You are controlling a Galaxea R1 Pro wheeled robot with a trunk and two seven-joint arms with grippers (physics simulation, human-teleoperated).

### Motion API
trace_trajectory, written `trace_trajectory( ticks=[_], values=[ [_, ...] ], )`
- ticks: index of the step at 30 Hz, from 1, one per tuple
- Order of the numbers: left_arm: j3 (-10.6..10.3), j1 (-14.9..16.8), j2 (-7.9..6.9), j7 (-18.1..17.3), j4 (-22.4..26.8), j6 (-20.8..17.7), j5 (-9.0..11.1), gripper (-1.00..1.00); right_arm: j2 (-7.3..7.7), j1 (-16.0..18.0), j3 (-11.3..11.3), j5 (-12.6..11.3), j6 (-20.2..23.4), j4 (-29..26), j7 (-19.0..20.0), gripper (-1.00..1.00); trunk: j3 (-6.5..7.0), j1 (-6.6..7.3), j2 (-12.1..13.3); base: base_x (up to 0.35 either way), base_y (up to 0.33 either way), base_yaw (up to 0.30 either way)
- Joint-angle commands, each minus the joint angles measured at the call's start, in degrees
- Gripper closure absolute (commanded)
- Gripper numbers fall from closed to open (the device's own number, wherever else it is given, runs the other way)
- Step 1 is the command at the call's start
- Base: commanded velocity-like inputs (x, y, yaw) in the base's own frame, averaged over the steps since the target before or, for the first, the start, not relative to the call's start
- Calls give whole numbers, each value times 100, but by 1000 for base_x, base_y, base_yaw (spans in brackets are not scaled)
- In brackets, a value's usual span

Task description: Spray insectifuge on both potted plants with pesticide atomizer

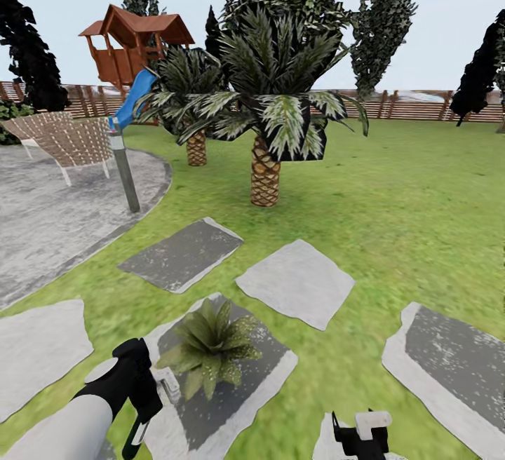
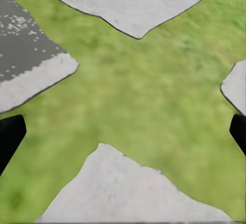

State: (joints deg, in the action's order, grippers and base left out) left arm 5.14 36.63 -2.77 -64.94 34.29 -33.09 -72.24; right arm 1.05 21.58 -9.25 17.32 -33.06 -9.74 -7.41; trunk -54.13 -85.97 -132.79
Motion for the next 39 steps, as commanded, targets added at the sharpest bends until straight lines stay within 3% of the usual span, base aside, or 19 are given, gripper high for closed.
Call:
trace_trajectory(
  ticks=[1, 8, 10, 13, 15, 17, 19, 22, 24, 30, 34, 39],
  values=[
    [23, 2, 4, -37, 8, -49, -27, 100, 0, 7, -24, 61, -16, 8, -33, -100, -5, 1, -2, -3, 51, -207],
    [31, 2, 37, -94, -22, -20, 7, 100, -1, 9, -24, 61, -16, 8, -33, -100, -5, 1, -2, -1, 10, -189],
    [43, 2, 172, -134, -63, 335, 9, 100, -13, 8, -24, 61, -16, 8, -33, -100, -5, 1, -2, 0, 0, -18],
    [32, 2, 231, -147, -83, 683, -5, 100, -16, 6, -24, 61, -16, 8, -33, -100, -5, 1, -2, 0, 0, -4],
    [-28, 2, 254, -144, -61, 755, -46, 100, -16, 5, -24, 61, -16, 8, -33, -100, -5, 1, -2, 0, 0, -1],
    [-249, 12, 269, -133, -15, 745, -68, 100, -17, 6, -23, 61, -16, 8, -33, -100, -5, 1, -2, 0, 0, 0],
    [-448, 46, 331, -123, 3, 579, -77, 100, -17, 5, -24, 61, -16, 8, -33, -100, -5, 1, -2, 0, 0, 0],
    [-495, 95, 432, -120, 7, -245, -79, 100, -17, 8, -24, 61, -16, 8, -33, -100, -5, 1, -2, 0, 0, 0],
    [-510, 109, 468, -122, 13, -548, -77, 100, -17, 8, -24, 61, -16, 8, -33, -100, -5, 1, -2, 0, 0, 0],
    [-662, 74, 435, -133, -41, -682, -81, 100, -8, 5, -24, 61, -16, 8, -33, -100, -5, 1, -2, 0, 0, 0],
    [-620, 51, 331, -148, -60, -677, -22, 100, 0, 8, -24, 64, -15, 8, -33, -100, -5, 1, -2, 0, 0, 0],
    [-590, 38, 340, -135, -70, -700, -9, 100, 1, 7, -24, 61, -16, 8, -33, -100, -5, 1, -2, 35, 47, 0]
  ],
)
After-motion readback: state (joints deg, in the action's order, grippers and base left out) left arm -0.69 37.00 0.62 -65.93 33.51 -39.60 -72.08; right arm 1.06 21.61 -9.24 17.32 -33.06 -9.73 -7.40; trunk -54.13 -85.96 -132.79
